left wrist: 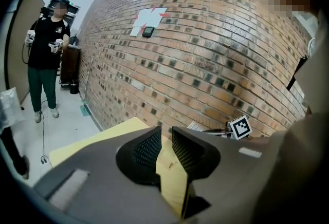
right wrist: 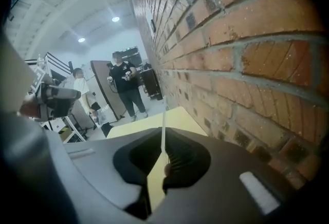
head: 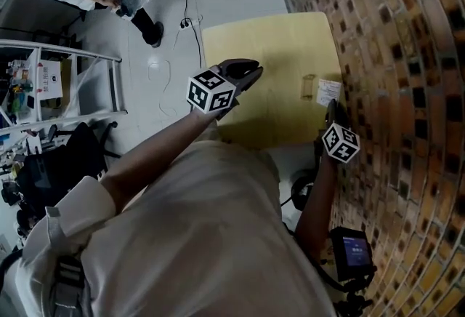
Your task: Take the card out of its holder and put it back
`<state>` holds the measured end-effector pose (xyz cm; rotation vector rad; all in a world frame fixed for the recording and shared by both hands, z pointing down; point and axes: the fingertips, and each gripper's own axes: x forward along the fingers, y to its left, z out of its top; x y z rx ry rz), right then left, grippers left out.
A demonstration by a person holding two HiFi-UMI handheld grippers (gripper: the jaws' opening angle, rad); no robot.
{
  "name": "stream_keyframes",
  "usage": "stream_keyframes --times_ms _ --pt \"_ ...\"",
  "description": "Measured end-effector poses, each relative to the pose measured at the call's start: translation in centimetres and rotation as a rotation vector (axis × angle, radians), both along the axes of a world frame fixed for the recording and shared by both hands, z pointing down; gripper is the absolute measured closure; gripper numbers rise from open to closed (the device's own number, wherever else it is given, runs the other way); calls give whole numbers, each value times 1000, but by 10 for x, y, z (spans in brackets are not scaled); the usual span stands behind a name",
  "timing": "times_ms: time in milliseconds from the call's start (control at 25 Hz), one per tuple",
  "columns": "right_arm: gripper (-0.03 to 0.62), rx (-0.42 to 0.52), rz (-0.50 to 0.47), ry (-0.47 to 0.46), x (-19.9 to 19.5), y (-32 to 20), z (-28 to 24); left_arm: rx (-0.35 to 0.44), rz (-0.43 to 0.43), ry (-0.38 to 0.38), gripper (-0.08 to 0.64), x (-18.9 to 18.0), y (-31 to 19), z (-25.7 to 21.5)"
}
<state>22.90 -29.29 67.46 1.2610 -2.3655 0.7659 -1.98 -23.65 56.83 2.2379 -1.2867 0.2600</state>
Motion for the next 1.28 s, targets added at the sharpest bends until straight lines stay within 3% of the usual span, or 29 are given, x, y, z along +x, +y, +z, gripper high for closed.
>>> stream_keyframes --times_ms 720,1280 --pt "580 -132 -24 67 -29 -26 70 -35 -30 -10 474 -26 -17 12" --pt "580 -158 -13 76 -34 -25 86 -50 -26 -5 474 -23 -24 14"
